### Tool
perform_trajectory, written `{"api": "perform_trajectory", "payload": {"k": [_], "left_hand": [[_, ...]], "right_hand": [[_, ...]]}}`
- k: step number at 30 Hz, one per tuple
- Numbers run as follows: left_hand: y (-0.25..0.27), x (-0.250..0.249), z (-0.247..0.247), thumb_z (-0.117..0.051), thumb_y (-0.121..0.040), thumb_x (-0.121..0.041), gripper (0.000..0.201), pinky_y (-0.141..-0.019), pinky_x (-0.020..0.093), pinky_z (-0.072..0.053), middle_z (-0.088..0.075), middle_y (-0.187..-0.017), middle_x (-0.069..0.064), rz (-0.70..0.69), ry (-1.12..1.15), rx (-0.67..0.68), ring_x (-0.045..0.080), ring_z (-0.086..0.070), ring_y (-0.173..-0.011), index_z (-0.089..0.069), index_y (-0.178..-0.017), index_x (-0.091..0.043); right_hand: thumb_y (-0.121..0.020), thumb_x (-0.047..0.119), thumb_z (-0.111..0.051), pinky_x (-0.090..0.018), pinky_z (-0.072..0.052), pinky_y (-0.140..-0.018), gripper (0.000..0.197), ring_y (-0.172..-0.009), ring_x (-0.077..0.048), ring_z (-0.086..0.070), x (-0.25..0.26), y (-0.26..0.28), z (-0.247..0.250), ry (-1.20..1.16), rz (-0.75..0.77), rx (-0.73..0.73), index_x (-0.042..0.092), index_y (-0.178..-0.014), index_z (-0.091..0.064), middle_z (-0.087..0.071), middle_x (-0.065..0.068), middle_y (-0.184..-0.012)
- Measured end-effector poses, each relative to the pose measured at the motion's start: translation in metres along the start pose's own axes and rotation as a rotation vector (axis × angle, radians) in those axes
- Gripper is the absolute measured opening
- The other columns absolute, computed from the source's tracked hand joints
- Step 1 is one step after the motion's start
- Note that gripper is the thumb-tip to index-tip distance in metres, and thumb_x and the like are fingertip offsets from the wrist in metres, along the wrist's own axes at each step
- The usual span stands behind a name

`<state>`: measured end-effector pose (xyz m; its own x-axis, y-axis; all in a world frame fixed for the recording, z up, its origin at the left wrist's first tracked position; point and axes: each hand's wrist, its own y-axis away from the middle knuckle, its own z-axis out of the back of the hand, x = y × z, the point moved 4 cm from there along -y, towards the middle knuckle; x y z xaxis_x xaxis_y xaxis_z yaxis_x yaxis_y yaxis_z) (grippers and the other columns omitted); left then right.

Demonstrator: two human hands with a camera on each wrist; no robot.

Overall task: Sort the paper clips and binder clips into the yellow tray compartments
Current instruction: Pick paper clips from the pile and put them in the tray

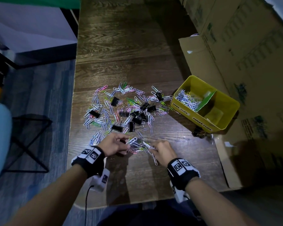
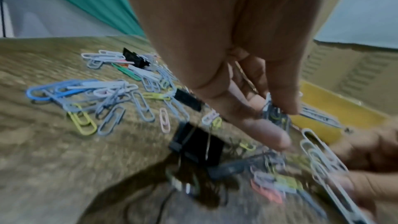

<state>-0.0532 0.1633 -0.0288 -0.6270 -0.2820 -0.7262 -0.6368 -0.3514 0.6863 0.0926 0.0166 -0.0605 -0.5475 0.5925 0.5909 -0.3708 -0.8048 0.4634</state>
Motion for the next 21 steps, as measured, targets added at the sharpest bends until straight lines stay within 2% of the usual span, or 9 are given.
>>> {"api": "perform_trajectory", "payload": {"k": [2, 4, 6, 8, 9, 11, 14, 18, 21], "left_hand": [[0.009, -0.013, 0.008, -0.066, -0.077, 0.006, 0.025, -0.070, 0.036, -0.059, -0.067, -0.086, 0.027, -0.018, 0.077, 0.010, 0.026, -0.069, -0.069, -0.059, -0.099, -0.003], [0.018, -0.028, 0.017, -0.070, -0.074, 0.000, 0.035, -0.066, 0.030, -0.059, -0.069, -0.086, 0.029, -0.040, 0.098, 0.030, 0.024, -0.067, -0.062, -0.057, -0.107, 0.000], [0.025, -0.044, 0.025, -0.082, -0.062, -0.018, 0.058, -0.065, 0.029, -0.058, -0.070, -0.088, 0.027, -0.086, 0.101, 0.074, 0.026, -0.068, -0.064, -0.057, -0.111, 0.003], [0.030, -0.064, 0.028, -0.088, -0.054, -0.029, 0.067, -0.065, 0.031, -0.058, -0.070, -0.087, 0.024, -0.154, 0.102, 0.124, 0.030, -0.069, -0.069, -0.060, -0.105, 0.005], [0.033, -0.076, 0.028, -0.087, -0.056, -0.030, 0.060, -0.065, 0.033, -0.059, -0.070, -0.084, 0.022, -0.200, 0.089, 0.150, 0.032, -0.068, -0.071, -0.064, -0.101, 0.003], [0.038, -0.101, 0.024, -0.085, -0.061, -0.028, 0.045, -0.067, 0.034, -0.059, -0.070, -0.081, 0.017, -0.284, 0.089, 0.201, 0.035, -0.067, -0.071, -0.069, -0.095, -0.004], [0.037, -0.140, 0.012, -0.084, -0.062, -0.028, 0.050, -0.065, 0.033, -0.059, -0.070, -0.094, 0.021, -0.348, 0.106, 0.265, 0.027, -0.068, -0.068, -0.065, -0.097, 0.002], [0.025, -0.195, -0.018, -0.073, -0.076, -0.007, 0.023, -0.061, 0.028, -0.058, -0.072, -0.094, 0.015, -0.438, 0.124, 0.367, 0.022, -0.069, -0.068, -0.067, -0.097, 0.000], [0.002, -0.230, -0.044, -0.064, -0.079, -0.002, 0.019, -0.061, 0.029, -0.057, -0.071, -0.092, 0.014, -0.463, 0.106, 0.403, 0.024, -0.067, -0.069, -0.065, -0.097, -0.003]], "right_hand": [[-0.091, 0.029, -0.060, -0.027, -0.044, -0.089, 0.026, -0.097, -0.025, -0.060, -0.003, 0.001, 0.005, -0.086, -0.042, -0.011, 0.019, -0.114, -0.066, -0.063, -0.016, -0.113], [-0.089, 0.033, -0.061, -0.028, -0.046, -0.088, 0.029, -0.092, -0.021, -0.059, -0.003, 0.003, 0.012, -0.177, -0.042, -0.019, 0.019, -0.114, -0.067, -0.065, -0.013, -0.107], [-0.086, 0.037, -0.064, -0.036, -0.049, -0.092, 0.031, -0.098, -0.020, -0.060, 0.001, 0.007, 0.022, -0.271, -0.035, -0.043, 0.022, -0.112, -0.067, -0.068, -0.006, -0.105], [-0.079, 0.044, -0.068, -0.045, -0.051, -0.090, 0.028, -0.099, -0.022, -0.062, 0.006, 0.011, 0.034, -0.415, -0.036, -0.102, 0.032, -0.105, -0.069, -0.070, 0.001, -0.099], [-0.079, 0.041, -0.069, -0.044, -0.053, -0.087, 0.025, -0.095, -0.022, -0.065, 0.009, 0.013, 0.040, -0.493, -0.039, -0.134, 0.032, -0.102, -0.070, -0.071, 0.001, -0.097], [-0.082, 0.023, -0.071, -0.031, -0.057, -0.078, 0.021, -0.081, -0.012, -0.070, 0.014, 0.017, 0.054, -0.651, -0.044, -0.189, 0.019, -0.102, -0.070, -0.072, -0.004, -0.093], [-0.082, 0.012, -0.071, -0.016, -0.050, -0.068, 0.011, -0.070, -0.005, -0.068, 0.022, 0.025, 0.081, -0.792, 0.012, -0.285, 0.012, -0.093, -0.071, -0.072, -0.005, -0.087], [-0.079, 0.016, -0.071, -0.020, -0.052, -0.070, 0.015, -0.073, -0.016, -0.066, 0.023, 0.036, 0.115, -0.892, 0.085, -0.399, 0.009, -0.093, -0.072, -0.071, -0.008, -0.088], [-0.077, 0.019, -0.070, -0.025, -0.054, -0.071, 0.015, -0.068, -0.017, -0.065, 0.023, 0.043, 0.146, -0.917, 0.158, -0.511, 0.009, -0.088, -0.073, -0.070, -0.006, -0.082]]}}
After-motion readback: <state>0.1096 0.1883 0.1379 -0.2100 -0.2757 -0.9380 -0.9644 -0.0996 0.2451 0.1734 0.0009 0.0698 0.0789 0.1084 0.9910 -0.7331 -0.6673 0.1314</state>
